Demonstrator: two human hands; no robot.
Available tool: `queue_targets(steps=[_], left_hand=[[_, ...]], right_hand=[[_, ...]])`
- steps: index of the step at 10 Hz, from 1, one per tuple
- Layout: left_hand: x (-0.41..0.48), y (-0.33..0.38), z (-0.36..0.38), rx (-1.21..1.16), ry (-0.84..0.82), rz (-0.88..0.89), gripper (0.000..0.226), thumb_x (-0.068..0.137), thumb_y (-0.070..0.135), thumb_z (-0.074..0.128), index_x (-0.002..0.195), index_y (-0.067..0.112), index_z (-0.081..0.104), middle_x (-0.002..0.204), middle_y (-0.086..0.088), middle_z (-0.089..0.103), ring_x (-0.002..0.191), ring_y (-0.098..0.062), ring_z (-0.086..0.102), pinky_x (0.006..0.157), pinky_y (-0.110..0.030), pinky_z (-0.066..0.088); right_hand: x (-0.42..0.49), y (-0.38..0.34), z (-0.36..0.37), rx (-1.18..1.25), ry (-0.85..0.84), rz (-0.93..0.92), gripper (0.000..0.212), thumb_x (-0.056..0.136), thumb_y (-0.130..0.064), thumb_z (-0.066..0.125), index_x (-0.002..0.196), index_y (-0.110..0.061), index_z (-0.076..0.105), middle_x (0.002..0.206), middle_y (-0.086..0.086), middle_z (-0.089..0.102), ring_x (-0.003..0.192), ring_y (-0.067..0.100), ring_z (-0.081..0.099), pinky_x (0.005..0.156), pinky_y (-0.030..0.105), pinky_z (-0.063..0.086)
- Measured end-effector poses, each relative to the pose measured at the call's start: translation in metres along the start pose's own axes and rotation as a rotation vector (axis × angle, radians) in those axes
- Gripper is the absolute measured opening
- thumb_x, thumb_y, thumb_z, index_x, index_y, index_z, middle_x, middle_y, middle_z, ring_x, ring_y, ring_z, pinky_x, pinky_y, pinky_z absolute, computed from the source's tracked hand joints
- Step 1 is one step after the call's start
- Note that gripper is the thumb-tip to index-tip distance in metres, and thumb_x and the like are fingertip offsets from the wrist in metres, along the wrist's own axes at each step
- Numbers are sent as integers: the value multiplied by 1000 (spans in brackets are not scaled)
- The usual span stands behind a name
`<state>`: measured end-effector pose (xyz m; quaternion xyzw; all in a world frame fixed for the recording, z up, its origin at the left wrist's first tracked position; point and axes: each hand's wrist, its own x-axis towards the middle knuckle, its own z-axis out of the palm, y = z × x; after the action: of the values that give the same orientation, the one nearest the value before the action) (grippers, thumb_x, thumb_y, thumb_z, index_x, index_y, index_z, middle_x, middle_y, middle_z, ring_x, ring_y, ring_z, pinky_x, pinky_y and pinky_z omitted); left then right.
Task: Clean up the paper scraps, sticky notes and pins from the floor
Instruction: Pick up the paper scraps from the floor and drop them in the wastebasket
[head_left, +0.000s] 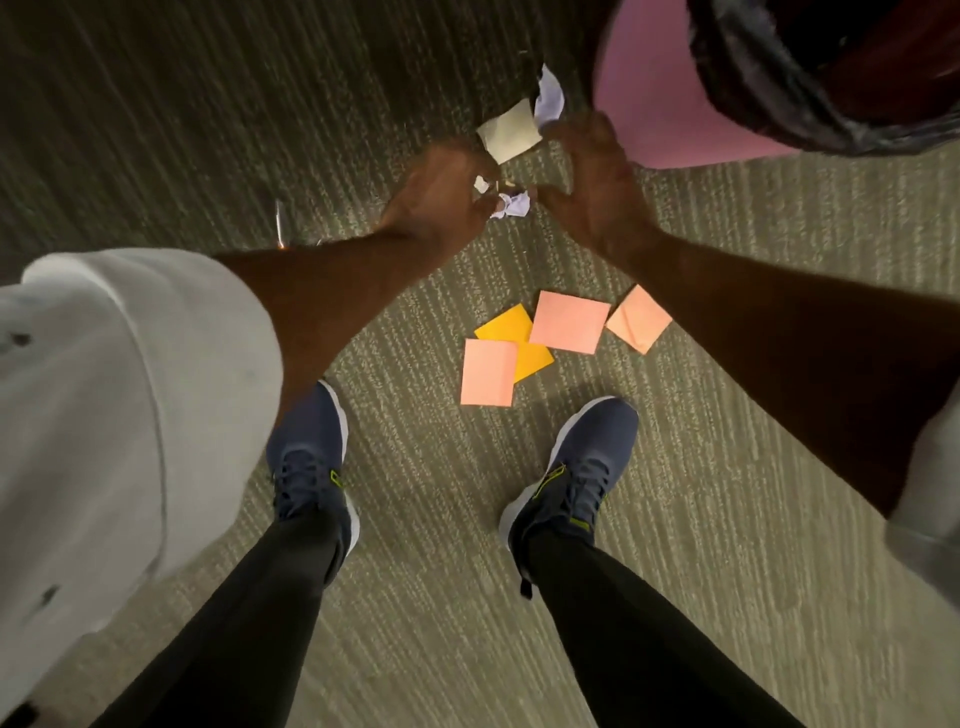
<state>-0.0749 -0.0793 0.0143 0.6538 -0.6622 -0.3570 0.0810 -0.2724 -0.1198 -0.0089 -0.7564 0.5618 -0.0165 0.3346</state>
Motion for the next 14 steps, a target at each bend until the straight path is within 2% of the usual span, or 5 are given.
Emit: queue_targets(steps=[2,4,6,7,14], left_hand=[[32,-24,52,356,-252,262,53,87,30,70,138,25,54,152,-13,35,129,-40,46,100,-52,49],[31,-34,80,421,-172,273,47,93,18,63,137,30,55,160,-14,26,146,-48,23,109,-56,42],[17,-36,73,191,-67,206,34,99,12,48,128,17,63,138,-11,53,121,-33,54,94,-42,51],[8,-45,69,209,13,169,27,100,11,50,123,9,65,127,-15,58,113,-35,54,91,-46,49],[-62,14,-58,-11,113,8,24,85,12,73,108,18,76,103,-11,70,88,-23,68,78,-36,56]], right_hand=[[56,17,27,-76,52,78,65,84,-33,65,144,-17,44,148,21,34,132,39,42,108,45,42],[67,2,59,-121,198,174,67,81,-38,74,140,-26,47,147,10,36,131,25,43,105,28,41],[79,-9,70,-320,175,9,39,89,-21,66,126,-17,56,135,8,49,117,19,54,94,8,39],[74,-6,68,-194,250,-96,18,90,-11,59,108,-10,63,115,13,60,101,29,60,84,30,47],[-54,-90,-37,91,319,46,42,71,14,51,98,-13,67,107,9,61,90,24,61,76,35,49]])
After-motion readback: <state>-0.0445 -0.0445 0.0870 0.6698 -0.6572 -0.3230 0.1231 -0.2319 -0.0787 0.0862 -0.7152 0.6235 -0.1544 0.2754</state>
